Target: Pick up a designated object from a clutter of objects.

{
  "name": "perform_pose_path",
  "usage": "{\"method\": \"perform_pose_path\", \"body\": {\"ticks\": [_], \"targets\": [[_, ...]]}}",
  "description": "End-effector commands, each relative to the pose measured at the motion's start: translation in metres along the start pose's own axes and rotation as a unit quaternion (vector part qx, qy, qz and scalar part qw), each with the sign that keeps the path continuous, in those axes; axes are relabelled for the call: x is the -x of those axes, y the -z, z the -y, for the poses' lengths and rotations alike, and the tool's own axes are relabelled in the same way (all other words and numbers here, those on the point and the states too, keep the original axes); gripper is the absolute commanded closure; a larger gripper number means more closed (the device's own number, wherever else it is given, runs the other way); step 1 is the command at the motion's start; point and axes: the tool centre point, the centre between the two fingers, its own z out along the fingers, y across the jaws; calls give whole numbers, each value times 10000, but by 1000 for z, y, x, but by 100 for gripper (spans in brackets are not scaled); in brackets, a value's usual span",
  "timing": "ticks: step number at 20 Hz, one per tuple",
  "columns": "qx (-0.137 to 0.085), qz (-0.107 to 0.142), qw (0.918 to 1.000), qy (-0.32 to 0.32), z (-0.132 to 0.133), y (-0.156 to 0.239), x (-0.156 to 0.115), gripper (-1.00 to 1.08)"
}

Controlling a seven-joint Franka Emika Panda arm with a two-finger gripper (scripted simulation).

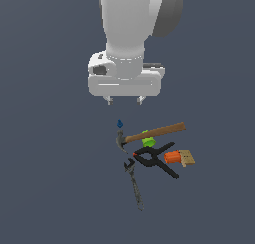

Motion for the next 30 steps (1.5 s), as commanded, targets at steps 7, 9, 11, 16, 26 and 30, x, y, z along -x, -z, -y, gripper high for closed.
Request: {"method": "perform_pose_path", "body": {"ticks": [7,9,11,16,26,30], "targets": [[-41,63,10000,56,14,-2,4,-92],[-62,96,9999,83,21,-4,7,-92],[-73,115,9999,96,25,-5,8,-92],[-71,112,9999,101,24,-4,8,-92],[-70,112,9998,-128,30,-10,3,-92],[-69,112,9993,-352,36,-16,-2,-92]]}}
